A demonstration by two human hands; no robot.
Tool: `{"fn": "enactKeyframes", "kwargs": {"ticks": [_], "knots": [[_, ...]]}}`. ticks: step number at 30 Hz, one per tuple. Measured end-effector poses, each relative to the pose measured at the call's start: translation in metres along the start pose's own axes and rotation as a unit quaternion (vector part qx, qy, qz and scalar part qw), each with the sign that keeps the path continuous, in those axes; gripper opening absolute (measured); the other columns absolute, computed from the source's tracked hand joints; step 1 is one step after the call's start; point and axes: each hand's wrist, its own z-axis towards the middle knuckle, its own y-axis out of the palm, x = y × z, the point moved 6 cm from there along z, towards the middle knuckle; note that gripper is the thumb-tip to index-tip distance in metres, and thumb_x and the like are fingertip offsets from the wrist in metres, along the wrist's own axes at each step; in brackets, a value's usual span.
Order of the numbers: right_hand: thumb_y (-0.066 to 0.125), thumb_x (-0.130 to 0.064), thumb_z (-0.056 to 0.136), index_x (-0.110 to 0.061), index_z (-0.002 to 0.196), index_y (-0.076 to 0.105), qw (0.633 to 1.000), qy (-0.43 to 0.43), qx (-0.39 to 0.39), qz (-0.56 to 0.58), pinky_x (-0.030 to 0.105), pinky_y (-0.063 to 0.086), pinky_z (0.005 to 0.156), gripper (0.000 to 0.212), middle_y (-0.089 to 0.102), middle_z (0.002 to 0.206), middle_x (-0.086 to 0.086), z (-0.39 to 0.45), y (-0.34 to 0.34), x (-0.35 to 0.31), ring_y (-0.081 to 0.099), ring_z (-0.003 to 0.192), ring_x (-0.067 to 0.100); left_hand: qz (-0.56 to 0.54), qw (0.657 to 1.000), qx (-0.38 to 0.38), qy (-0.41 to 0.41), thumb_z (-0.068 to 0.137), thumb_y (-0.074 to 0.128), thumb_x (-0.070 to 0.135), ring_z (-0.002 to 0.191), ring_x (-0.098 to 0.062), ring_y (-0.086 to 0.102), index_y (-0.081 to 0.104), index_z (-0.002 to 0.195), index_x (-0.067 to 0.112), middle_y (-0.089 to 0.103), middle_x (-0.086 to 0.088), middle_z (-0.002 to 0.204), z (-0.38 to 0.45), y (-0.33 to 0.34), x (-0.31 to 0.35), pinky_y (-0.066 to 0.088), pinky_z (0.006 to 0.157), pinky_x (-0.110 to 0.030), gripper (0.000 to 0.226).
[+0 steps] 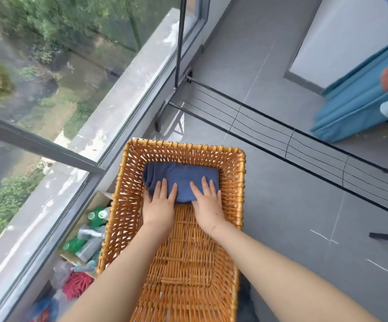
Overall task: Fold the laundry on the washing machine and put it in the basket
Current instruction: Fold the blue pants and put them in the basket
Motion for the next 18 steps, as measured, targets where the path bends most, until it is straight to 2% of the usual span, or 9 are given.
{"fn": "enactKeyframes", "kwargs": {"ticks": [2, 4, 6, 11, 15, 18], "knots": [[0.038, -0.007, 0.1, -0.024, 0.151, 0.021, 0.996, -0.035, 0.024, 0.073, 0.034, -0.003, 0.118, 0.057, 0.005, 0.161, 0.004, -0.016, -0.026, -0.004, -0.003, 0.148, 0.021, -0.025, 0.999, -0.023, -0.003, 0.095, 0.043, 0.018, 0.147, -0.027, 0.014, 0.008, 0.154, 0.022, 0.008, -0.01, 0.16, -0.017, -0.012, 0.006, 0.014, 0.118, -0.046, 0.069], [0.044, -0.003, 0.096, -0.021, 0.148, 0.032, 0.988, -0.065, 0.054, 0.132, 0.026, 0.002, 0.117, 0.056, 0.017, 0.159, 0.002, -0.037, -0.054, -0.004, 0.005, 0.148, 0.017, -0.072, 0.997, -0.019, -0.01, 0.095, 0.038, 0.016, 0.135, -0.026, 0.038, 0.031, 0.147, 0.022, 0.033, -0.007, 0.151, -0.034, -0.03, 0.009, 0.03, 0.108, -0.041, 0.053], [0.046, -0.003, 0.094, -0.017, 0.141, 0.044, 0.975, -0.073, 0.094, 0.19, 0.021, 0.006, 0.115, 0.05, 0.028, 0.154, 0.001, -0.066, -0.086, 0.0, 0.014, 0.146, 0.017, -0.113, 0.993, 0.008, -0.023, 0.094, 0.036, 0.016, 0.125, -0.025, 0.049, 0.043, 0.139, 0.022, 0.049, -0.004, 0.14, -0.056, -0.057, 0.017, 0.036, 0.1, -0.038, 0.045], [0.05, -0.004, 0.09, -0.013, 0.124, 0.059, 0.952, -0.104, 0.149, 0.246, 0.014, 0.02, 0.111, 0.037, 0.048, 0.133, -0.003, -0.147, -0.169, 0.028, 0.037, 0.129, 0.009, -0.162, 0.983, 0.083, -0.029, 0.093, 0.038, 0.02, 0.12, -0.022, 0.054, 0.048, 0.134, 0.024, 0.058, 0.0, 0.131, -0.126, -0.126, 0.062, 0.035, 0.099, -0.034, 0.043], [0.044, 0.008, 0.087, -0.013, 0.12, 0.059, 0.946, -0.124, 0.147, 0.26, -0.004, 0.017, 0.097, 0.042, 0.05, 0.12, -0.008, -0.199, -0.231, 0.054, 0.043, 0.116, 0.0, -0.228, 0.965, 0.125, -0.043, 0.093, 0.039, 0.019, 0.113, -0.026, 0.059, 0.055, 0.127, 0.022, 0.06, -0.002, 0.127, -0.188, -0.175, 0.101, 0.047, 0.088, -0.033, 0.038], [0.041, 0.007, 0.088, -0.019, 0.12, 0.057, 0.939, -0.134, 0.148, 0.281, -0.002, 0.025, 0.093, 0.044, 0.051, 0.116, -0.015, -0.228, -0.271, 0.066, 0.043, 0.106, -0.015, -0.227, 0.958, 0.173, -0.033, 0.091, 0.038, 0.017, 0.106, -0.025, 0.059, 0.058, 0.119, 0.021, 0.06, 0.0, 0.122, -0.225, -0.213, 0.134, 0.049, 0.085, -0.037, 0.035]]}}
